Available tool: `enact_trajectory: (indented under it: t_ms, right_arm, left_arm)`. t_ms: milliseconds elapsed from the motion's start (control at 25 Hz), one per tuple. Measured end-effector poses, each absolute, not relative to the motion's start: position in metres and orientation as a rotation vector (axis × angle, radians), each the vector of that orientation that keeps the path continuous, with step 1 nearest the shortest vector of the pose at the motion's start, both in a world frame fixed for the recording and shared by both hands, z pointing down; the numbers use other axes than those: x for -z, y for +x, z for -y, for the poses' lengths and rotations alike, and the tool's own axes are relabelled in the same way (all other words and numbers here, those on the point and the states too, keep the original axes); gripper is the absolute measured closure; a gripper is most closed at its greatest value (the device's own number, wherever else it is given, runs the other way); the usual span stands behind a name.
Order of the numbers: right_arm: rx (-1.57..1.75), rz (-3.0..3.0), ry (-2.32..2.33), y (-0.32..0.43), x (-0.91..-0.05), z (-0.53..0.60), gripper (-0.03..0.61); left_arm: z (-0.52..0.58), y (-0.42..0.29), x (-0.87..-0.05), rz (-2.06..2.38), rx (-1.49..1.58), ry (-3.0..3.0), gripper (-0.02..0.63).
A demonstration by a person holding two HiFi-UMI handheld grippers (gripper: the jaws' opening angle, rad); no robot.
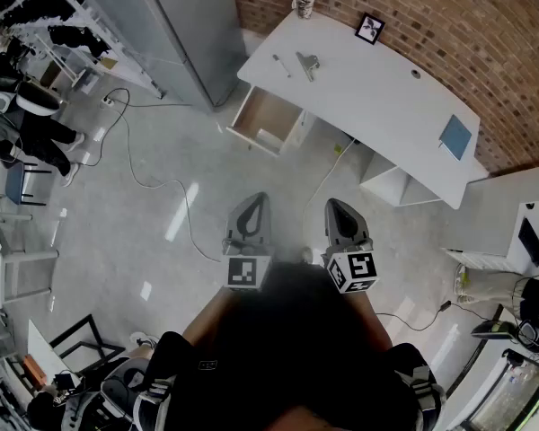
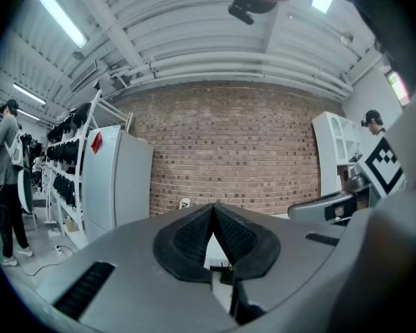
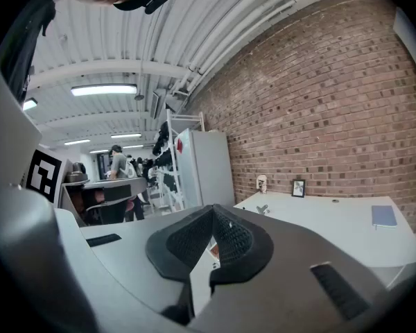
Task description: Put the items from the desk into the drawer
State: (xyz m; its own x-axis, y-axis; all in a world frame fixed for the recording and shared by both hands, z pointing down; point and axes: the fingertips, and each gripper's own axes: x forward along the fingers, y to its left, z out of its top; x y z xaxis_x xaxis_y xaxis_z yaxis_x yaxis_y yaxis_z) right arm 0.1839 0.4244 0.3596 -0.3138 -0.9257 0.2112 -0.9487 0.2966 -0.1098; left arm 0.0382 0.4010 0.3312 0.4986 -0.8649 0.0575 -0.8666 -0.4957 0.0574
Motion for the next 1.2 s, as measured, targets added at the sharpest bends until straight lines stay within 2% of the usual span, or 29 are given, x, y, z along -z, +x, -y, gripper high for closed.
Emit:
enact_trajectory:
  t_ms: [560, 600, 680, 720, 1200]
  right_arm:
    - [-0.280, 2.458, 1.791, 0.183, -0.350, -0.424, 0.577]
    - [-0.284, 2.456, 1.789, 0.183, -0.350, -0.423, 0.566]
    - [-0.297, 2.446, 1.789, 0.184, -0.354, -0.423, 0.490]
    - [-0.303, 2.440, 1.790, 0.185, -0.355, -0.422, 0.474]
    - [-0.304, 2.403, 1.800, 0.170, -0.359, -0.417, 0.468]
  left_arm:
    - [-0.401, 0.039, -0.329, 1.522, -0.036, 2.652, 0.612]
    - [-0.401, 0.040, -0.330, 1.520, -0.039, 2.650, 0.614]
    - [-0.401, 0.040, -0.331, 1.516, -0.039, 2.648, 0.614]
    - [-0.401, 0.041, -0.331, 1.515, -0.035, 2.650, 0.614]
    - [-0.396, 0.023, -0.337, 1.488, -0.038, 2.652, 0.614]
